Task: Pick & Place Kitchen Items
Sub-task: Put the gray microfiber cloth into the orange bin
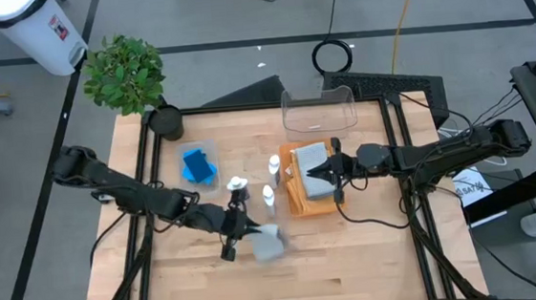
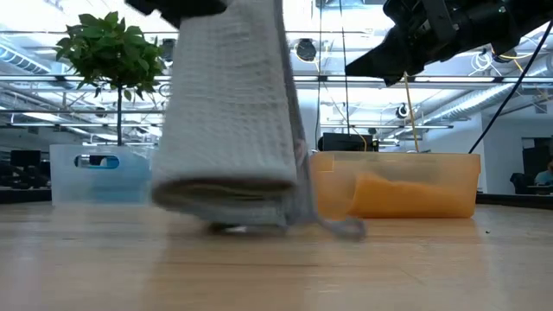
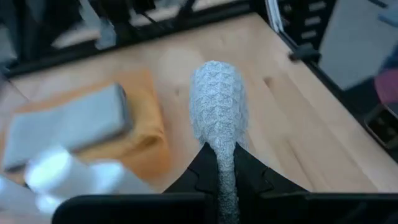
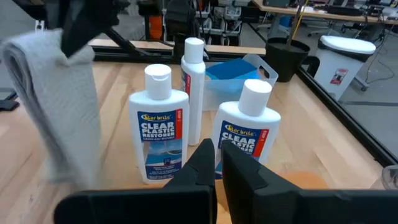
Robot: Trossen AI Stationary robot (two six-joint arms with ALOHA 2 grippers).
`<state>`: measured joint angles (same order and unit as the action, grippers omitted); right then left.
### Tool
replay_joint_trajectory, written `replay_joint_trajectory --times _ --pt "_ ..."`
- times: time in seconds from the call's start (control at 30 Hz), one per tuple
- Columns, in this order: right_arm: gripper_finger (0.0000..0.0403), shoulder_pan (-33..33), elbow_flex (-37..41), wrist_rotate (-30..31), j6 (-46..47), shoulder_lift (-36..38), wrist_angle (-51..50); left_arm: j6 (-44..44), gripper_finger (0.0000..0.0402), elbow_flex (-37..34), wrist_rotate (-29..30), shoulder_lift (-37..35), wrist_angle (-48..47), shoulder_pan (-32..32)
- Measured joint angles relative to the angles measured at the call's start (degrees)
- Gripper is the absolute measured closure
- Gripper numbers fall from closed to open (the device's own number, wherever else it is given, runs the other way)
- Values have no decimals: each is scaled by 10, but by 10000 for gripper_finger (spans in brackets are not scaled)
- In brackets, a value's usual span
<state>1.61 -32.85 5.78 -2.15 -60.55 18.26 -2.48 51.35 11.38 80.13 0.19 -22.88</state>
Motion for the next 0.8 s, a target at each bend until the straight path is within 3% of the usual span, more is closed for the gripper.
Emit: replay_joint_trajectory --times 0.2,0.53,0.67,0.8 --pt "399 0 0 0 0 0 7 12 386 73 38 16 -36 1" --pt "396 0 0 5 33 0 14 27 386 202 72 123 -107 10" --pt "365 0 0 4 29 6 23 36 386 223 73 147 -125 25" --pt "304 2 0 1 27 13 81 48 386 231 73 158 -142 37"
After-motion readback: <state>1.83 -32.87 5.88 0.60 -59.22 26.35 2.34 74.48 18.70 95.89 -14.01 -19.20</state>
